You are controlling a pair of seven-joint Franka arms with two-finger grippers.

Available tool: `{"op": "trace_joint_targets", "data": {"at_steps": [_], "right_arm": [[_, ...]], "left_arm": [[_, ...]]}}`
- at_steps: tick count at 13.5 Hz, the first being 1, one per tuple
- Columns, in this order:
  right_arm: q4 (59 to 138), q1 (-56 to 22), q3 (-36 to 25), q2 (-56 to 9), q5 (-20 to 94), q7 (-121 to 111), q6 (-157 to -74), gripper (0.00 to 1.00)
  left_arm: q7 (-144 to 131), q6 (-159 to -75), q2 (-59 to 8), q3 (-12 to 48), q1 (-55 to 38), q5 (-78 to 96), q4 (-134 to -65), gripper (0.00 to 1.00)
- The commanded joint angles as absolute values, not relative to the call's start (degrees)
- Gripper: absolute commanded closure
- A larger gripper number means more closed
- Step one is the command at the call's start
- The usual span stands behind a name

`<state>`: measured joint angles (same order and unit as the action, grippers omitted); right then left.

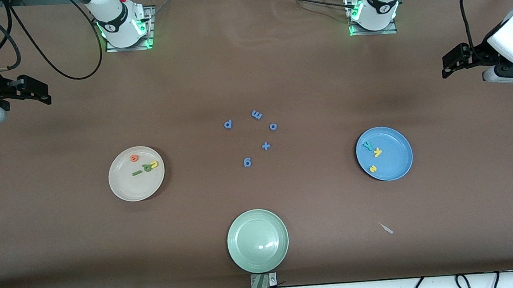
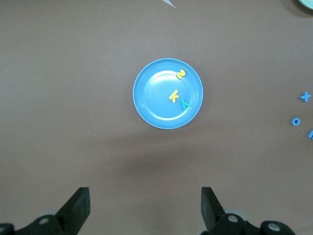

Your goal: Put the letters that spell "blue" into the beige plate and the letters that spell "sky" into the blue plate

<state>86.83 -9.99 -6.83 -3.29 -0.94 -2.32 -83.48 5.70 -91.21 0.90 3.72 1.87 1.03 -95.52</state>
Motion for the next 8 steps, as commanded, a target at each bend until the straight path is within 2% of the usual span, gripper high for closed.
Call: {"op": "trace_joint_targets", "data": {"at_steps": [1, 8], "right_arm": [[85.2, -9.8, -6.9, -3.7, -0.8, -2.8, -82.2, 0.0], [85.2, -9.8, -8.3, -3.6, -0.8, -2.6, -82.4, 0.0]], "left_arm": [[5.0, -90.3, 1.4, 4.0, 1.8, 0.1, -95.0, 0.0], [5.0, -90.3, 1.4, 4.0, 1.8, 0.1, -95.0, 0.0]]}}
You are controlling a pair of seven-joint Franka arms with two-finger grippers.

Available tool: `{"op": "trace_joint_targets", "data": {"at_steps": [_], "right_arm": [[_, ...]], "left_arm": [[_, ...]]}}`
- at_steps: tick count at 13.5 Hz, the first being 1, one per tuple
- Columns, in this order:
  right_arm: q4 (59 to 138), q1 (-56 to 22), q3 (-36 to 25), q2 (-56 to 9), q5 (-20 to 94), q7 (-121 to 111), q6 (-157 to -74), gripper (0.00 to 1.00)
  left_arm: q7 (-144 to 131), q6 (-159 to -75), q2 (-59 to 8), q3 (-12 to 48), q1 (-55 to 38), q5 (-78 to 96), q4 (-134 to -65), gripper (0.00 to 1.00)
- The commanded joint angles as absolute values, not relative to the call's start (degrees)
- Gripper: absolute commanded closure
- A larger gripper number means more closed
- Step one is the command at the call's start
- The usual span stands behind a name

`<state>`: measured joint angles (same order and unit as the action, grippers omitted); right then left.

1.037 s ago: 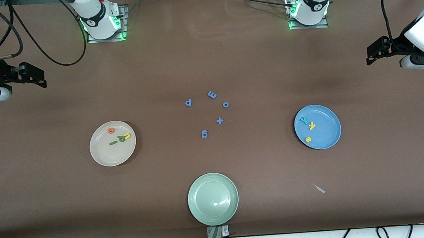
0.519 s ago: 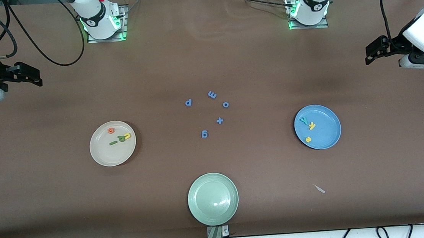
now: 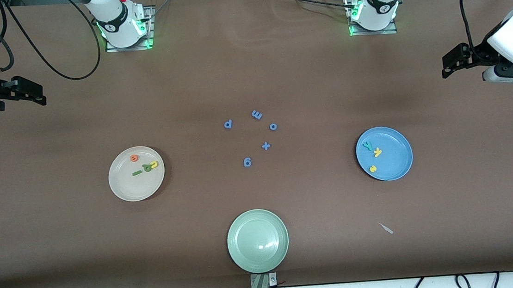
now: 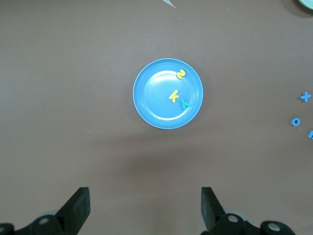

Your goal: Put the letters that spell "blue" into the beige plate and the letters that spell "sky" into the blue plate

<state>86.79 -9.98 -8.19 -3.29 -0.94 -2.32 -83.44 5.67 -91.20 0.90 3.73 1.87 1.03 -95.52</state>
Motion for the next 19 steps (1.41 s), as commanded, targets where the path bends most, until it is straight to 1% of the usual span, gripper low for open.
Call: {"op": "trace_joint_targets", "data": {"at_steps": [1, 3, 6, 19], "right_arm": [[85.2, -9.8, -8.1, -3.8, -0.8, -2.2, -82.7, 0.0], [85.2, -9.8, -7.9, -3.8, -0.8, -1.8, -83.1, 0.0], [85.2, -10.6, -7.3, -4.5, -1.1, -1.8, -86.2, 0.0], [85.3, -10.5, -7.6, -4.3, -1.2, -2.4, -86.1, 0.0]], "left_arm": [[5.0, -90.3, 1.4, 4.0, 1.8, 0.1, -95.0, 0.0], [5.0, -90.3, 1.4, 4.0, 1.8, 0.1, -95.0, 0.0], [5.0, -90.3, 1.4, 4.0, 1.8, 0.1, -95.0, 0.0], [5.0, -90.3, 1.4, 4.0, 1.8, -0.1, -95.0, 0.0]]}}
